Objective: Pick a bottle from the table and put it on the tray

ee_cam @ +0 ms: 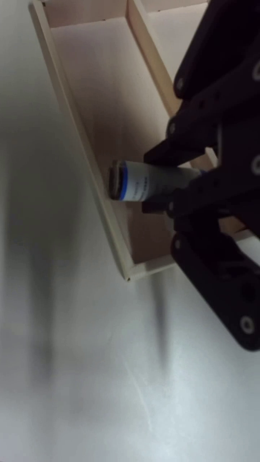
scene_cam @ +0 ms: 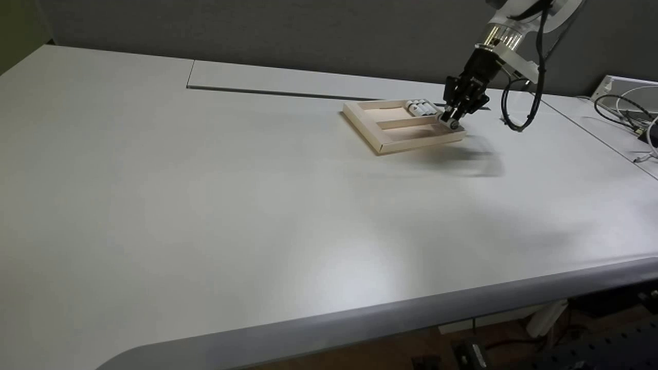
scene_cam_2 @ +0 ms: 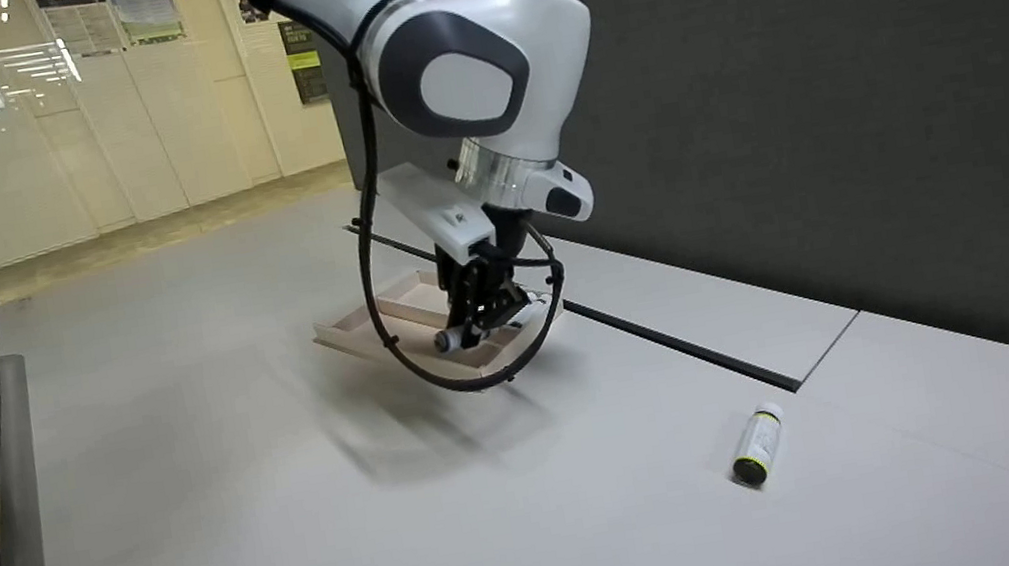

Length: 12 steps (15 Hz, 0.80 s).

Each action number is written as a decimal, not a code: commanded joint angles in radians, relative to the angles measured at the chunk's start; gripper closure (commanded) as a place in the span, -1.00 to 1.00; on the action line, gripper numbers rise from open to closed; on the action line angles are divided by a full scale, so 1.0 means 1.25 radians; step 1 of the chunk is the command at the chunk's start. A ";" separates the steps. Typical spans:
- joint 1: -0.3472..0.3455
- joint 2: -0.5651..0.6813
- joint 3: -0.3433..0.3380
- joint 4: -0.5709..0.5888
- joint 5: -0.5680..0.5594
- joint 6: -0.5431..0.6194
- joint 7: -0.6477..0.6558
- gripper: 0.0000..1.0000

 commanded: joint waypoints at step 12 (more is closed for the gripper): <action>0.001 -0.026 0.004 0.000 0.005 0.067 0.007 -0.71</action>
